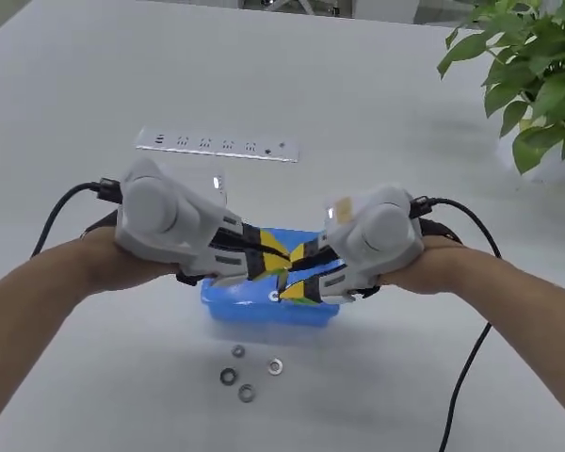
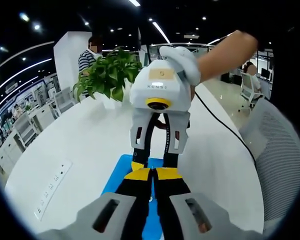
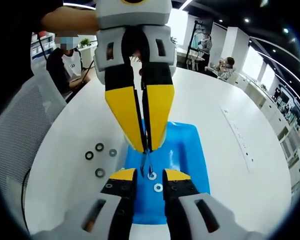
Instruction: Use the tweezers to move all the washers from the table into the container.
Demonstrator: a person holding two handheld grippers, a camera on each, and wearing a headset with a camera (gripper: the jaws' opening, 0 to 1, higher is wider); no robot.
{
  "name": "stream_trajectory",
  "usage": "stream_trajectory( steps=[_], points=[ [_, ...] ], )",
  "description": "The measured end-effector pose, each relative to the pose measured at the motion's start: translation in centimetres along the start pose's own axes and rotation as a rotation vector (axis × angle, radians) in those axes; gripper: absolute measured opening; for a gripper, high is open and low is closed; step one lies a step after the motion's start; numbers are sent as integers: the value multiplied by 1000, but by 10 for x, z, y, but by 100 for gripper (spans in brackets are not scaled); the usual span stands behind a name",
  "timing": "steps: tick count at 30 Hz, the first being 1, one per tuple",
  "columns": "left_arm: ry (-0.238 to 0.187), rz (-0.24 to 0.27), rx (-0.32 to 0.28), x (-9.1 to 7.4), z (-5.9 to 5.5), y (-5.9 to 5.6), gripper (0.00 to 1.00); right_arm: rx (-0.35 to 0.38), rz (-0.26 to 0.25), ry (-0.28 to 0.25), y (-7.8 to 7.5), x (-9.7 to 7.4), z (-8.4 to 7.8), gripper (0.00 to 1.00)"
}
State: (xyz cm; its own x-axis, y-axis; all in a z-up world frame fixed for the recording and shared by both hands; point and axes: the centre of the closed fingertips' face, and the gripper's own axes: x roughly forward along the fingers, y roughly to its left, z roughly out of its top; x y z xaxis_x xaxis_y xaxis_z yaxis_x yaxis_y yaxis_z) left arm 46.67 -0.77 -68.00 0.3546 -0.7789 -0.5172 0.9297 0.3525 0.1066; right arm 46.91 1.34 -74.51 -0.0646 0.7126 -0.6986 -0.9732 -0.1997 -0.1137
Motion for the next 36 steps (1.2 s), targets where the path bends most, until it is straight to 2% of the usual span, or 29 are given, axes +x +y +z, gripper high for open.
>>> stream_trajectory(
  steps=[16, 27, 36],
  points=[
    [-12, 17, -8, -14, 21, -5, 5, 132, -118, -23, 8, -47, -5, 36],
    [-20, 26, -12, -25, 32, -13, 5, 191, -179, -46, 30, -75, -5, 51],
    [-21, 32, -17, -34, 37, -22, 5, 228, -206, -86, 50, -86, -6, 69]
  ],
)
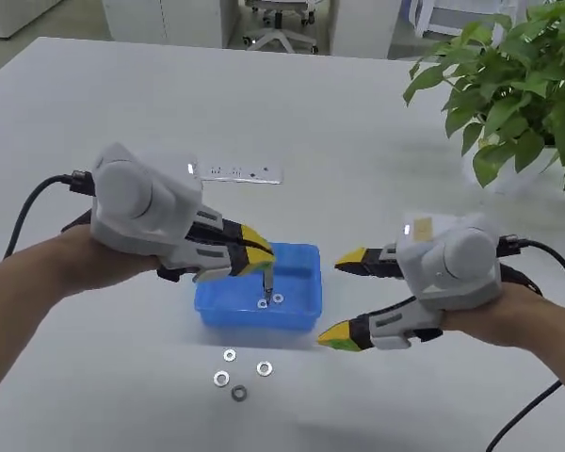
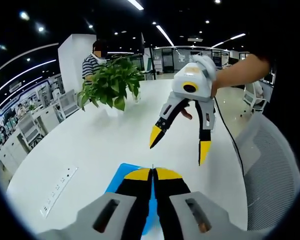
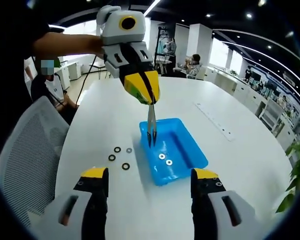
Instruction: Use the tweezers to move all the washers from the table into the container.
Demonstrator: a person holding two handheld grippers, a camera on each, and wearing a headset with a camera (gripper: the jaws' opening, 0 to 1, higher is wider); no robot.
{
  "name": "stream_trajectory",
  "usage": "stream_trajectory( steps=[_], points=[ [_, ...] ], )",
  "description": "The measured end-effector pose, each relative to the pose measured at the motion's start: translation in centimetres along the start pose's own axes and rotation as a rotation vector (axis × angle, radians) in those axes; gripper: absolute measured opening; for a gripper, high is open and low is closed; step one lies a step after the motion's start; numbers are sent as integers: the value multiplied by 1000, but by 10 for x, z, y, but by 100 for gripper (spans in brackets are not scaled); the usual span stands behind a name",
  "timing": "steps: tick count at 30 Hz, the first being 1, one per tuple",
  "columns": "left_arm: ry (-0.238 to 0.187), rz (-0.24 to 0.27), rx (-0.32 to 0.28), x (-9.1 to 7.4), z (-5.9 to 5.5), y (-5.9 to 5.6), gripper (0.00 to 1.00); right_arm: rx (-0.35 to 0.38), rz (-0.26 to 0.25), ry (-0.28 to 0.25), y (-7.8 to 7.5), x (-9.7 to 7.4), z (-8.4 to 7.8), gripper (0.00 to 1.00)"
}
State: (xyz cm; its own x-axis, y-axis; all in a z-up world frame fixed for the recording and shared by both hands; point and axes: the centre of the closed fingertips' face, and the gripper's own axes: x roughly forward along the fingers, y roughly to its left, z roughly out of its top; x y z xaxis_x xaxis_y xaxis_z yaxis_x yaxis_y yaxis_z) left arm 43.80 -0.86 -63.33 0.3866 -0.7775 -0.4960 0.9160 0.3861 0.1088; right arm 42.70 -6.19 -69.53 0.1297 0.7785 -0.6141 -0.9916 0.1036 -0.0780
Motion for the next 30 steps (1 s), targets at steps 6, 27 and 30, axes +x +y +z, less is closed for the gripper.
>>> stream_trajectory(
  steps=[6, 27, 30],
  points=[
    [-3, 0, -2, -4, 3, -5, 5, 14, -4, -17, 10, -3, -3, 81],
    [8, -50, -7, -5, -9, -37, 5, 89, -3, -21, 35, -4, -15, 100],
    [7, -55, -12, -3, -12, -39, 5, 92, -3, -17, 38, -4, -17, 100]
  ],
)
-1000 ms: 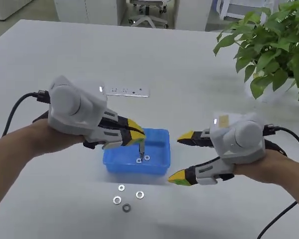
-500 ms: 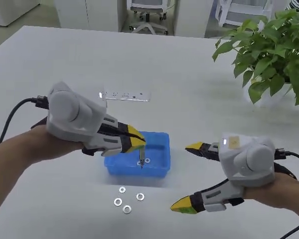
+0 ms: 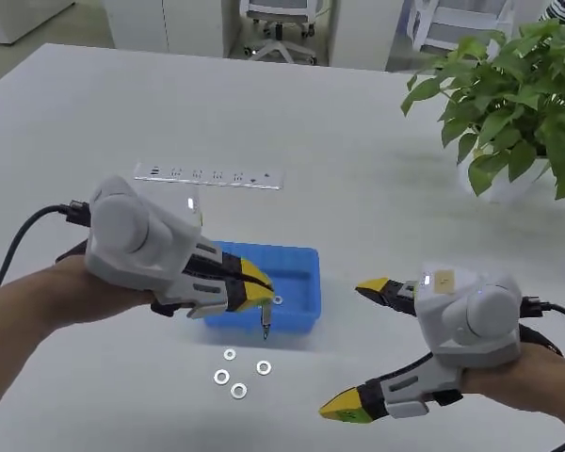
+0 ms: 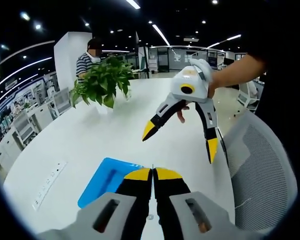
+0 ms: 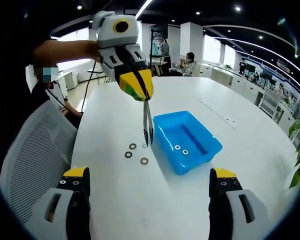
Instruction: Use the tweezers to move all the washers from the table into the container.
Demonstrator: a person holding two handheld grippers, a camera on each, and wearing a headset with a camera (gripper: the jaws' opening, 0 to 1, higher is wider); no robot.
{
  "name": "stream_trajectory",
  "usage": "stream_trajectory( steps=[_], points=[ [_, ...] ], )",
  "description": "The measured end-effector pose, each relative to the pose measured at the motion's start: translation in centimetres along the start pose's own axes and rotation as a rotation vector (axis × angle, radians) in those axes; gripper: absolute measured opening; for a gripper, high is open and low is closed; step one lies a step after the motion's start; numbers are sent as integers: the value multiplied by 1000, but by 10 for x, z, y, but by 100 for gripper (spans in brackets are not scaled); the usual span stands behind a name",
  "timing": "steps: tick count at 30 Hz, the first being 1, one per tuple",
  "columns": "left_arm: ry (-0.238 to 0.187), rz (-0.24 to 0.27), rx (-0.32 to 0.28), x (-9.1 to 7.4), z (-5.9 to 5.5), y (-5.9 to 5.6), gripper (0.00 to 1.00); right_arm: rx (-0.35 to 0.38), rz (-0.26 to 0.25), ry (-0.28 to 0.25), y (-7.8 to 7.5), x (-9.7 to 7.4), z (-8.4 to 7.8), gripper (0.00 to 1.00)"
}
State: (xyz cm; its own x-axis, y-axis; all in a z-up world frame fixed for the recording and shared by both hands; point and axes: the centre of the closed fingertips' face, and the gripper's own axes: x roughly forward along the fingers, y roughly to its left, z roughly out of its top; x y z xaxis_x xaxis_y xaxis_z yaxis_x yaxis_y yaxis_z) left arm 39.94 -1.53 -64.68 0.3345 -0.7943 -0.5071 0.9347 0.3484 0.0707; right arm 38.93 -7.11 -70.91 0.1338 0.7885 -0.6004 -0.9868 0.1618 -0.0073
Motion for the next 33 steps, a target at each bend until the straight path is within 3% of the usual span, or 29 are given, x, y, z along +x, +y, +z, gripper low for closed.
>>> stream_trajectory(
  steps=[33],
  points=[
    [27, -62, -39, 24, -35, -19, 5, 39, 25, 36, 12, 5, -23, 98]
  ],
)
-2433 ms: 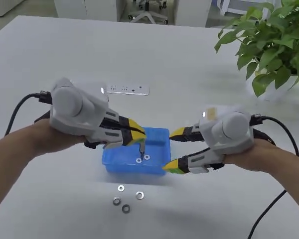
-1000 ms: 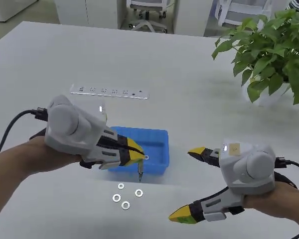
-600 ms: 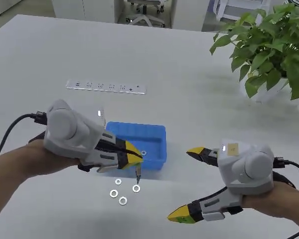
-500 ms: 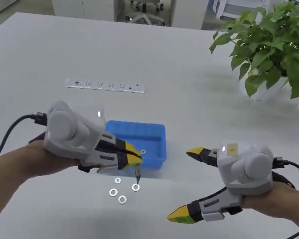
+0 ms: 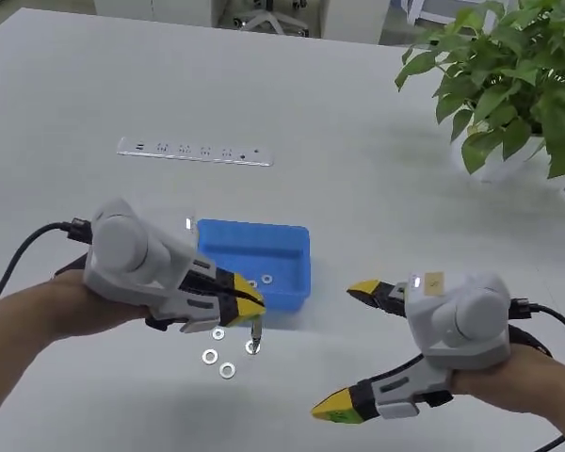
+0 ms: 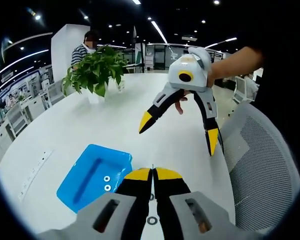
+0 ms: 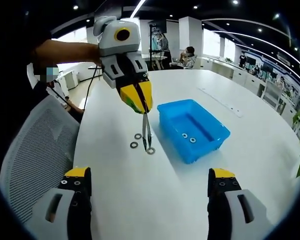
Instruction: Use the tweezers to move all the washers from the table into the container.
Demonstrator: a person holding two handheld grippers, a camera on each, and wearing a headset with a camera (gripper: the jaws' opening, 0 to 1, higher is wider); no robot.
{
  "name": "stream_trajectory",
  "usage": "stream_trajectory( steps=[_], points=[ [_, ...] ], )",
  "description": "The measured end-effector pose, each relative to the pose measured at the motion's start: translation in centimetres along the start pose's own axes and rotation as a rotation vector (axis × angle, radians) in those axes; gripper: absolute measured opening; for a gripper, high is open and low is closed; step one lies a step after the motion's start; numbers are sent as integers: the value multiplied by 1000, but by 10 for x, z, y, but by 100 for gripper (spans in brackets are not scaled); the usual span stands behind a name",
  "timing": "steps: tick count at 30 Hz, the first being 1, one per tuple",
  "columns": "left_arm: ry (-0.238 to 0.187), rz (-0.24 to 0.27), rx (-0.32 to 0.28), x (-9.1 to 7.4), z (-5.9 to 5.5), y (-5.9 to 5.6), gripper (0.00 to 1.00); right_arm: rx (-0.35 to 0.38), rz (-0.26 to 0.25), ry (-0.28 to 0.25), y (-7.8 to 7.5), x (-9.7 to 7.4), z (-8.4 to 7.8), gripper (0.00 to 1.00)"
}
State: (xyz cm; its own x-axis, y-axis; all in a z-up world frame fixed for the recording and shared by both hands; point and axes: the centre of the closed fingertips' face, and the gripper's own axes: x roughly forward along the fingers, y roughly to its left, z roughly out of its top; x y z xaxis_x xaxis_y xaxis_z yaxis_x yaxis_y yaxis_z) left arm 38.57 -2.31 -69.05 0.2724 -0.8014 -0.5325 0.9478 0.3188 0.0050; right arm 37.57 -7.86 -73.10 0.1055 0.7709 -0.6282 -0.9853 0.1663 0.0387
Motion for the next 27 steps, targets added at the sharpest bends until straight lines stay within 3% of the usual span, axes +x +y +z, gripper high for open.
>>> stream_trajectory(
  steps=[16, 27],
  points=[
    [-5, -2, 6, 2, -4, 1, 5, -2, 18, 3, 4, 5, -1, 95],
    [-1, -24, 26, 2, -4, -3, 5, -98, 70, -13, 9, 15, 9, 76]
  ],
)
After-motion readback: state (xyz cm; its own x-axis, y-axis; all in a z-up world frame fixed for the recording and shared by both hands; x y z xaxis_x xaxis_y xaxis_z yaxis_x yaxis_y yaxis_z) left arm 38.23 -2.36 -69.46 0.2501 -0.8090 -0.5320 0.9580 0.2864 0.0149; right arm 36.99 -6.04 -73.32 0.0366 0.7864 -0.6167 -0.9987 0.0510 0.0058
